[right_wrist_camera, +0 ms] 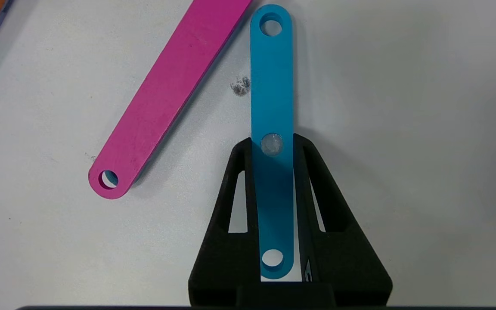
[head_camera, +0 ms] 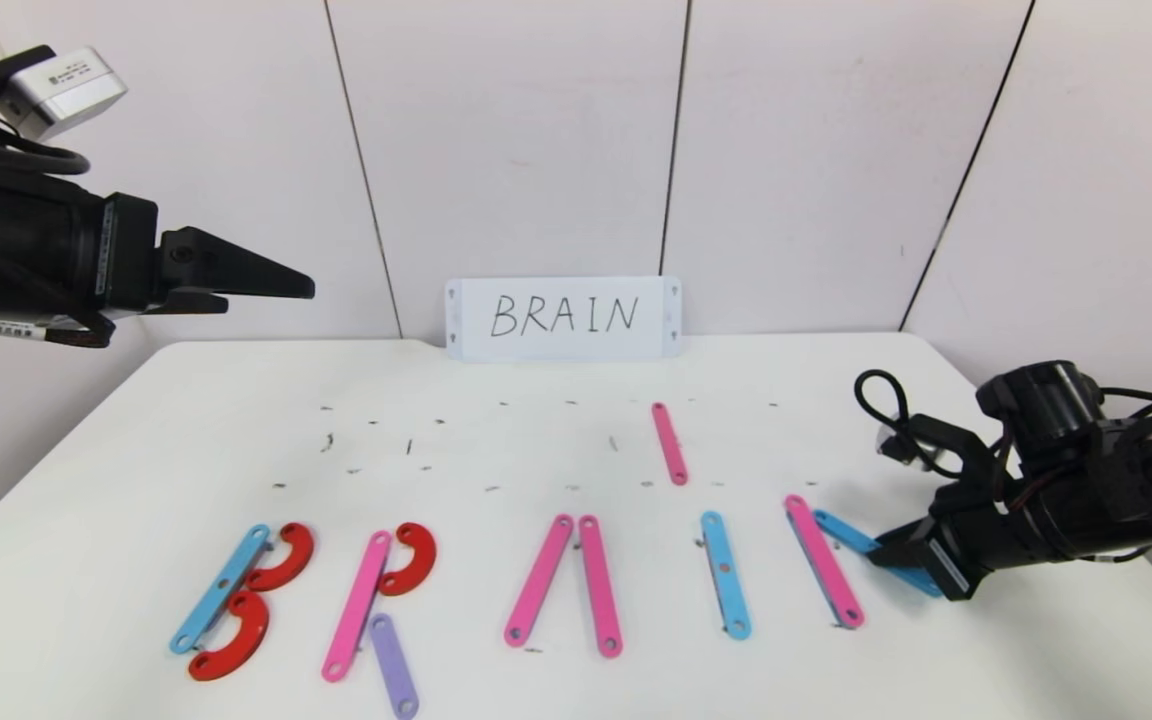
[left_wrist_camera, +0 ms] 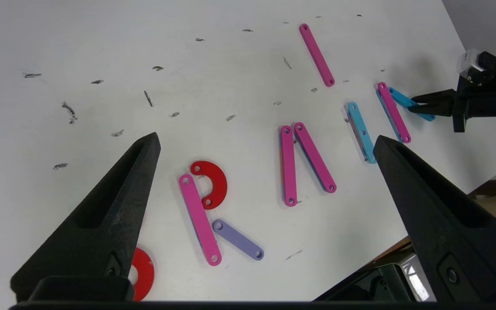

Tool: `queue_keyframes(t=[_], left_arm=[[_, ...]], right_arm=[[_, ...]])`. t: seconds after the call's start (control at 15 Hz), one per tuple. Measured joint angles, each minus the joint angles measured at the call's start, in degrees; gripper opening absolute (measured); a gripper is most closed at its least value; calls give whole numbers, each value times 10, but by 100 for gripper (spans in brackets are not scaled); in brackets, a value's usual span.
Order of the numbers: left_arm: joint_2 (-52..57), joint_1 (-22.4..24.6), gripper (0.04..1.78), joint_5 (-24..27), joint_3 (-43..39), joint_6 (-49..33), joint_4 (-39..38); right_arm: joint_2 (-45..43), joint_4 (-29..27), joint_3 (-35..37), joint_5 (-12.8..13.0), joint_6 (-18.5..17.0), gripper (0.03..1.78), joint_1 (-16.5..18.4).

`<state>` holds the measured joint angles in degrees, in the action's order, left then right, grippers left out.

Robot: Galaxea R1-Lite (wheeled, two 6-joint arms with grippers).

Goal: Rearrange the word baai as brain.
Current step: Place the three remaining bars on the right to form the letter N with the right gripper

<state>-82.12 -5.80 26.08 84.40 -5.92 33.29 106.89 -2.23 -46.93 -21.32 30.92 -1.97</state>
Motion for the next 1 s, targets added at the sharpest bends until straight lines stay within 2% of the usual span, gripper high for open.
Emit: queue_keyframes(t=[0.13,0.27,0.4,0.6,0.73,0.87,1.0], left_arm=[[0,0,173,0,0,0,0],[0,0,173,0,0,0,0],[0,0,173,0,0,0,0],[0,-1,173,0,0,0,0],[0,-1,173,0,0,0,0],[0,-1,173,0,0,0,0],[0,-1,173,0,0,0,0]], right_arm=[[0,-1,-2,-1,-1,31,0],[0,-3,-2,-1,-2,44,-1],[-2,-4,-2,-1,-2,67,0],[-5,-3,-3,-2,-2,120,1],[-5,-3,-3,-2,-3,147,1],[-6,-3,-2,-1,-3,165,2],[-8,-2,-2,-1,-5,173,2]])
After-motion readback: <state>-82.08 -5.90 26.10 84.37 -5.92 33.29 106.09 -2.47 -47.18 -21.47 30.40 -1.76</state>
